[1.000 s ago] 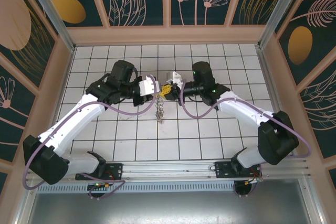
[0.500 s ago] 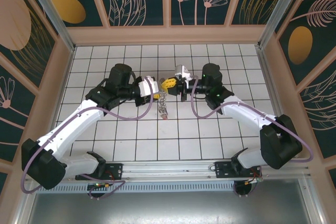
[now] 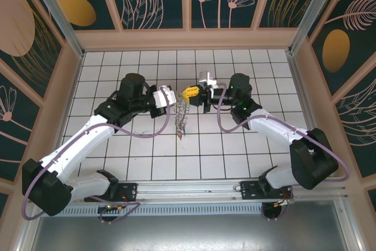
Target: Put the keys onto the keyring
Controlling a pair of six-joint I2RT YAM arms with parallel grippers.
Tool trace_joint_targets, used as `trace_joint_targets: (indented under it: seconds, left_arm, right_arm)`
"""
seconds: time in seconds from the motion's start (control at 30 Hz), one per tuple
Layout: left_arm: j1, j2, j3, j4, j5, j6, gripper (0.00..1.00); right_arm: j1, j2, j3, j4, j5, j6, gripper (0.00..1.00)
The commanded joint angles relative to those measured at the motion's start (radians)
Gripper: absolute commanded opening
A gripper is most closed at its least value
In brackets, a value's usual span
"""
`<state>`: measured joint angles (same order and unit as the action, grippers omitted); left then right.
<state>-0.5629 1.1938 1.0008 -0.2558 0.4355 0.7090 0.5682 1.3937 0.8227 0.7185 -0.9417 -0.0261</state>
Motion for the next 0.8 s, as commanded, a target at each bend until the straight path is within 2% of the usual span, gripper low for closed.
trace_joint_targets:
  seconds: [0.0, 0.1, 0.17, 0.33, 0.43, 0.53, 0.57, 0.6, 0.63, 0.7, 0.77]
  left_arm:
    - [-0.003, -0.027, -0.060, 0.034, 0.003, 0.010, 0.00]
    - [-0.003, -0.046, -0.104, 0.095, 0.020, 0.022, 0.00]
    - [-0.003, -0.048, -0.118, 0.114, 0.023, 0.024, 0.00]
    - [-0.003, -0.029, -0.115, 0.138, 0.088, 0.006, 0.00]
    - [-0.002, -0.025, -0.090, 0.157, 0.084, -0.037, 0.11]
    - [-0.003, -0.046, -0.072, 0.184, 0.066, -0.069, 0.18]
    - [-0.003, -0.056, -0.072, 0.198, 0.061, -0.081, 0.15]
    - [-0.003, -0.061, -0.070, 0.205, 0.063, -0.083, 0.05]
    - [-0.003, -0.061, -0.067, 0.200, 0.066, -0.082, 0.00]
    - [-0.003, -0.048, -0.046, 0.142, 0.092, -0.042, 0.00]
    - [-0.002, -0.043, -0.045, 0.113, 0.079, -0.028, 0.00]
  right_arm:
    - [-0.003, -0.028, -0.059, 0.332, 0.094, 0.189, 0.00]
    - [0.011, -0.010, -0.117, 0.546, 0.207, 0.349, 0.00]
    - [0.021, -0.003, -0.135, 0.616, 0.260, 0.394, 0.00]
    - [0.051, 0.017, -0.119, 0.627, 0.269, 0.405, 0.00]
    - [0.056, 0.027, -0.117, 0.628, 0.264, 0.403, 0.00]
    - [0.058, 0.030, -0.122, 0.588, 0.242, 0.365, 0.00]
    - [0.058, 0.029, -0.125, 0.566, 0.231, 0.344, 0.00]
    - [0.059, 0.028, -0.128, 0.546, 0.224, 0.324, 0.00]
    - [0.058, 0.026, -0.128, 0.510, 0.214, 0.290, 0.00]
    - [0.050, 0.016, -0.123, 0.413, 0.193, 0.210, 0.00]
    - [0.040, -0.008, -0.094, 0.223, 0.156, 0.072, 0.00]
